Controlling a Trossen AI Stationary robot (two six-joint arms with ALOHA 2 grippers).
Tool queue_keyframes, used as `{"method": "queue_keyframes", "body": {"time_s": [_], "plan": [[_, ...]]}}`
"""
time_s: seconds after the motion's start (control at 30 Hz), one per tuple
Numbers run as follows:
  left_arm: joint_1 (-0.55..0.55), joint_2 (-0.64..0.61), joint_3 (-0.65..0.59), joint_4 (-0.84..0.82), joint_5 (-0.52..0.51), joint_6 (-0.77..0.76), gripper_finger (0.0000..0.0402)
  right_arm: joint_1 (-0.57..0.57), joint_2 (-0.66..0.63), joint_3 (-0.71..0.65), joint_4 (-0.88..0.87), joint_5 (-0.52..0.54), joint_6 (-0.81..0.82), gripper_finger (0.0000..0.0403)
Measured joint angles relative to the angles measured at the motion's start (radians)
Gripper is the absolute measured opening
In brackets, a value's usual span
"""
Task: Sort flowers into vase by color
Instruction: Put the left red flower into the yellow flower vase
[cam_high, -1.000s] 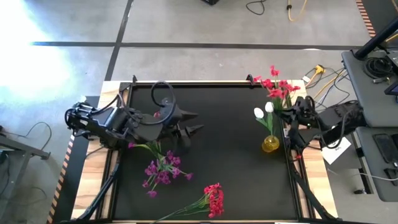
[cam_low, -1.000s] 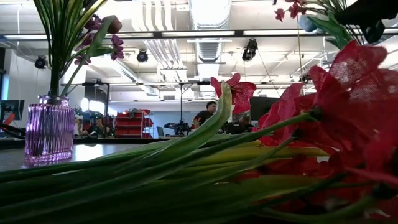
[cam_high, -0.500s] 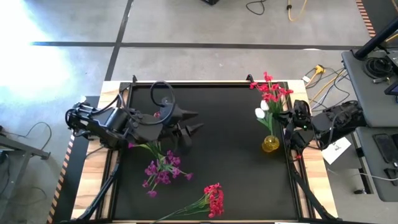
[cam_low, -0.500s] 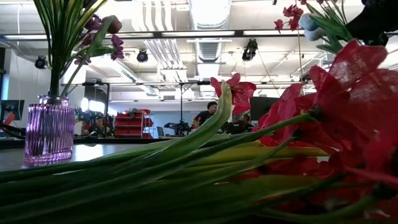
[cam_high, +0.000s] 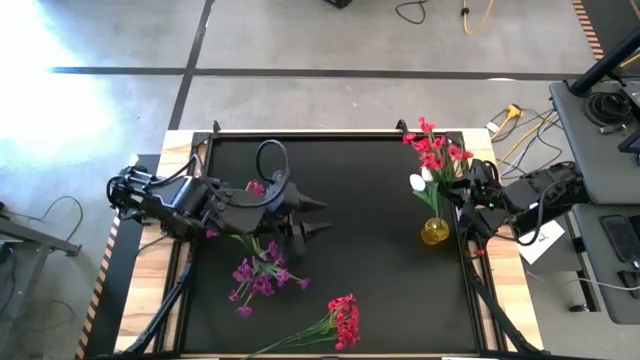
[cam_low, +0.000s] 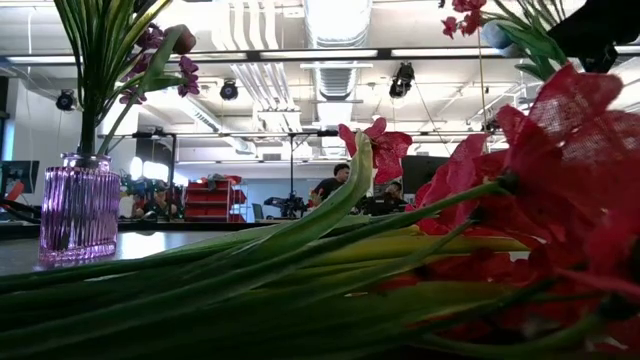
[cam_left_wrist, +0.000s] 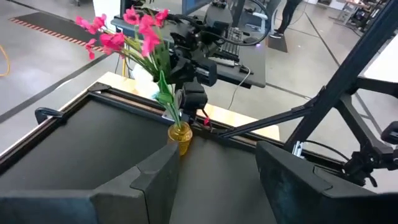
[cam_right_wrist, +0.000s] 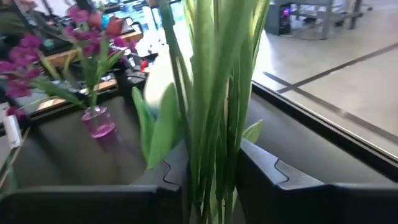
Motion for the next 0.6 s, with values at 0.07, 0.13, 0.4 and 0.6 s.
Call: {"method": "queue_keyframes", "body": {"time_s": [0.07,0.13,0.4,0.6], "plan": [[-0.003,0.000,0.000,-0.001,0.000,0.000,0.0196,0.000,0.000,-0.002,0.006,-0.021,-0.009,0.0098],[-0.006,0.000,0.000,-0.002,0.000,0.000,0.0196,0.000,0.003,-0.003,0.004,-0.041,-0.002,0.0107],[-0.022,-0.007,0.000,-0.084,0.043,-0.052,0.0196,0.000,0.024,0.001,-0.058,-0.183,0.120,0.0153],[-0.026,-0.011,0.016,-0.189,0.138,-0.135,0.0196,0.000,0.062,0.069,-0.222,-0.301,0.221,0.0195]]}}
